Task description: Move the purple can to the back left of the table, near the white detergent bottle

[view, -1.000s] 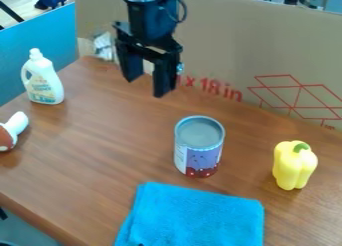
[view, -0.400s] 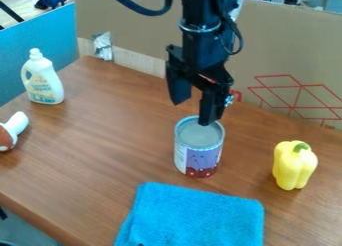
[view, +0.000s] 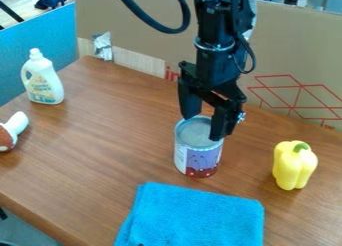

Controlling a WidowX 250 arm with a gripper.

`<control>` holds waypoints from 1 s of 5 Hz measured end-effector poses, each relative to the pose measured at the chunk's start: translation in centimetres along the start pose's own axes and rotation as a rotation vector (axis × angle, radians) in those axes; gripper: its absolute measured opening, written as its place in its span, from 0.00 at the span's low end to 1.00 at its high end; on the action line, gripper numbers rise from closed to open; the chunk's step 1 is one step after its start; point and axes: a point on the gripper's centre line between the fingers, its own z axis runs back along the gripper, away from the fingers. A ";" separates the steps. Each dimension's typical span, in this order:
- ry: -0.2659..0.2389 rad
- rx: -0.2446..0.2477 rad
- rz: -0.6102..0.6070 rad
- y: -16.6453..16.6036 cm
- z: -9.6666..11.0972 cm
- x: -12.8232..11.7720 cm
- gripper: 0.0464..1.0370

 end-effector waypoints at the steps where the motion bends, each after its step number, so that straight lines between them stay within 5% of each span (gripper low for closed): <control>1: 0.003 0.007 -0.021 -0.5 -0.1 0.3 0.96; 3: 0.006 0.013 0.014 -0.7 -1.5 0.6 0.96; 5: 0.080 0.034 0.059 0.9 -3.1 0.4 0.96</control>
